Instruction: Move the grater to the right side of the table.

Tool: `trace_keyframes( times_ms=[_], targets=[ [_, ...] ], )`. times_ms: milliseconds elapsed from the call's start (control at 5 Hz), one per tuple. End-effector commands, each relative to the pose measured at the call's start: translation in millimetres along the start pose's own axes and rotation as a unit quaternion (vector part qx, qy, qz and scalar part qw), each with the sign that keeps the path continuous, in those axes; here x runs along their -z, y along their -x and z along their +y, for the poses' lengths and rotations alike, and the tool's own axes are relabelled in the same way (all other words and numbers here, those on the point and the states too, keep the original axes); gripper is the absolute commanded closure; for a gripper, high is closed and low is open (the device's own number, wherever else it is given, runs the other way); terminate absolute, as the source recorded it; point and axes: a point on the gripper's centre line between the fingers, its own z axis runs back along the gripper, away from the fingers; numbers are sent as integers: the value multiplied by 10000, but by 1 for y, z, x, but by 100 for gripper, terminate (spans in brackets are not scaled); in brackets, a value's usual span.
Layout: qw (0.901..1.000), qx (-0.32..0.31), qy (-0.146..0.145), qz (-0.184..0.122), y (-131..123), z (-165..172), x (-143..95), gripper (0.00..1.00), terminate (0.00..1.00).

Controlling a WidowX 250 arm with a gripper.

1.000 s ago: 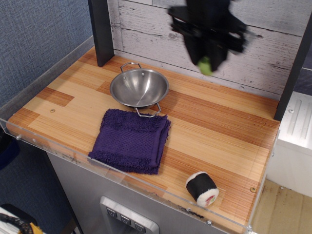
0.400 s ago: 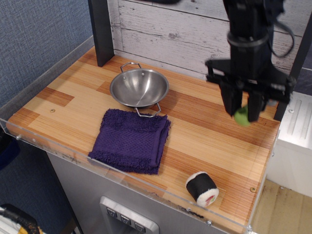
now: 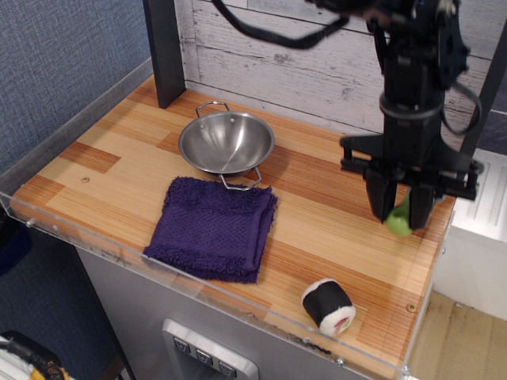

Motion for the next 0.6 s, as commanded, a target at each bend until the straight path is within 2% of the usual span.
trace_keyframes(
  times_ms=[0,200,400],
  targets=[
    [9995,-192,-252,-51,-4,4,5,100,0],
    [9992,-224,-326,87,-7,8,17,100,0],
    [9987,-306,-394,126,-8,7,18,0,0]
  ],
)
